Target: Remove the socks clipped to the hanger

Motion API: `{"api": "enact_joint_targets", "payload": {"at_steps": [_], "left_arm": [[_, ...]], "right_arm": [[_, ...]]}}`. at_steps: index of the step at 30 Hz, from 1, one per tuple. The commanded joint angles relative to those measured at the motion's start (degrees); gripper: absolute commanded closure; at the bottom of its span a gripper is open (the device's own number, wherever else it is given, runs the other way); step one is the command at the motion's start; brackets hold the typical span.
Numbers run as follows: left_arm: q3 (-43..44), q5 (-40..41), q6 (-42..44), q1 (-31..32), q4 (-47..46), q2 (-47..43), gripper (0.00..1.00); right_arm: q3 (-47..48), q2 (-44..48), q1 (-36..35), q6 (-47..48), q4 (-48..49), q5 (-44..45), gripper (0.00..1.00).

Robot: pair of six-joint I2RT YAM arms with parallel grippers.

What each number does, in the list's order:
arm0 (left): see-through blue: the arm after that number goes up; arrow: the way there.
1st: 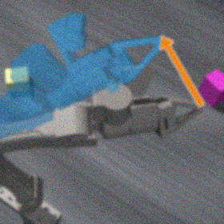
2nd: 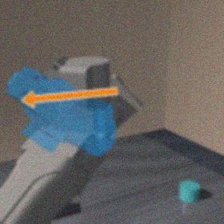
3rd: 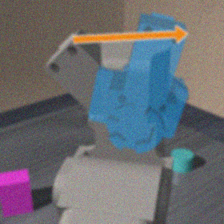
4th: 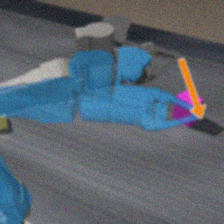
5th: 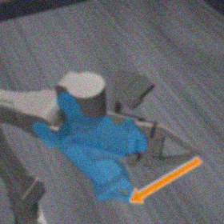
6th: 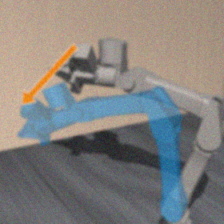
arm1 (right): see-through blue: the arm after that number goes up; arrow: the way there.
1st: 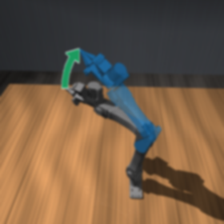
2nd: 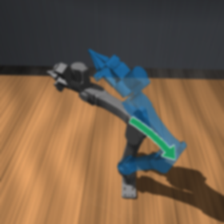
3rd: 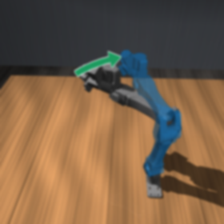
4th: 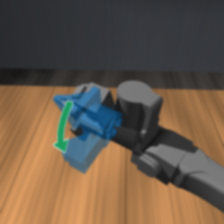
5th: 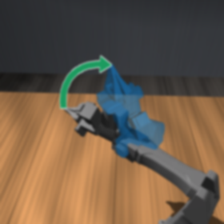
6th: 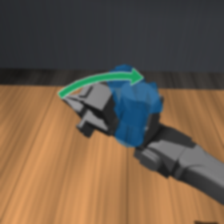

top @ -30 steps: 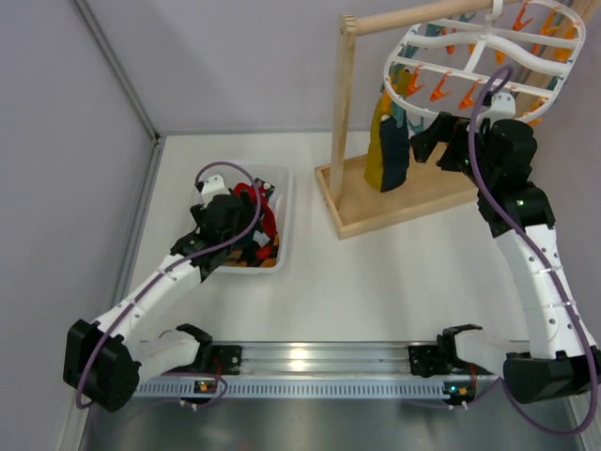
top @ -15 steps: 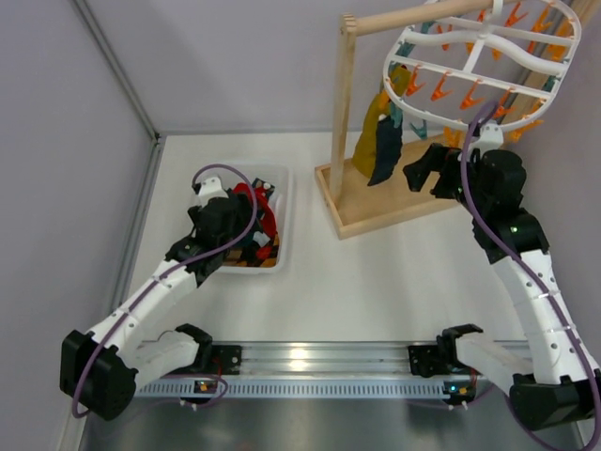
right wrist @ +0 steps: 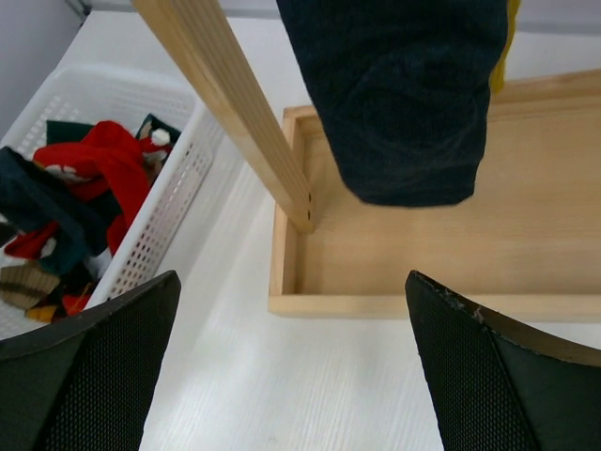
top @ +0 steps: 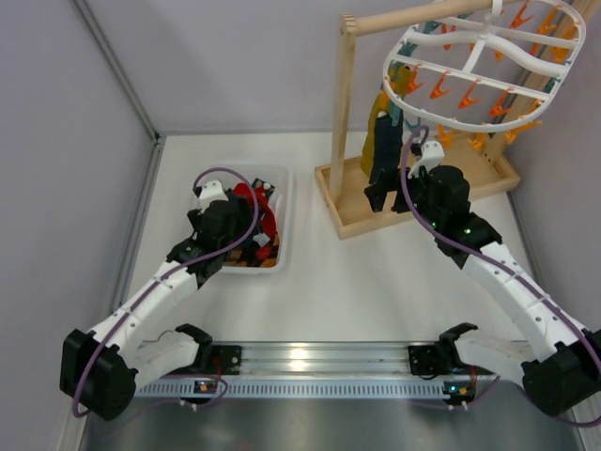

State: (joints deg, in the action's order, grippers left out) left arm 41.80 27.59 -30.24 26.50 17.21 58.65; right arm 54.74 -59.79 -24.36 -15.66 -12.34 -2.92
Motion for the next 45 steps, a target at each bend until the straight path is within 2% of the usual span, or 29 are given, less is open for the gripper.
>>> {"api": "enact_joint_targets", "payload": {"at_steps": [1, 7, 11, 15, 18, 23, 28, 29, 30, 31, 32, 37, 41, 45], "left_arm": [[-0.2, 1.2, 0.4, -0.1, -0.7, -0.8, 0.01], [-0.6, 1.1, 0.6, 0.0, -0.7, -0.9, 0.01], [-0.6, 0.8, 0.3, 0.0, -0.8, -0.8, 0.01], [-0.6, 0.5, 0.3, -0.1, -0.8, -0.6, 0.01], [-0.7, 0.1, 0.3, 0.0, -0.8, -1.1, 0.01], [-0.9, -0.8, 0.4, 0.0, -0.8, -2.1, 0.01], [-0.8, -1.8, 0.4, -0.1, -0.8, -2.1, 0.01], [-0.8, -1.9, 0.4, -0.1, -0.9, -2.1, 0.01], [-0.8, -2.0, 0.4, -0.1, -0.8, -2.2, 0.01], [-0.8, -2.2, 0.4, -0.1, -0.9, -2.3, 0.01], [-0.7, -2.7, 0.5, 0.0, -0.8, -2.5, 0.01], [0.4, -6.5, 1.1, -0.1, -0.7, -5.3, 0.01], [1.6, -9.8, 0.3, 0.0, -0.7, -9.9, 0.01], [4.0, -14.5, -1.3, 0.0, -0.5, -13.5, 0.01]], "right_arm": [[-0.4, -2.7, -4.2, 4.8, 14.6, 10.4, 0.01], [-0.3, -8.8, -6.9, 8.5, 21.9, 19.6, 0.01], [-0.2, -12.9, -8.3, 8.9, 26.0, 30.7, 0.01], [0.2, -16.1, -9.3, 9.6, 29.5, 36.8, 0.01], [0.5, -18.9, -9.3, 10.7, 32.5, 40.4, 0.11], [0.5, -20.3, -9.2, 12.1, 36.2, 45.4, 0.21], [0.4, -20.8, -8.0, 13.5, 38.3, 44.1, 0.39], [0.6, -21.0, -7.6, 13.6, 37.7, 43.6, 0.59], [0.5, -20.8, -7.5, 13.9, 37.6, 43.6, 0.72], [0.5, -20.5, -7.5, 13.9, 37.4, 43.6, 0.90], [-0.3, -19.4, -7.5, 13.6, 37.0, 43.0, 0.96], [-4.3, -13.3, -7.5, 12.1, 34.6, 38.4, 1.00], [-8.7, -4.0, -7.5, 10.3, 29.8, 26.6, 1.00], [-11.2, 3.9, -7.5, 8.3, 23.3, 18.3, 1.00]]}}
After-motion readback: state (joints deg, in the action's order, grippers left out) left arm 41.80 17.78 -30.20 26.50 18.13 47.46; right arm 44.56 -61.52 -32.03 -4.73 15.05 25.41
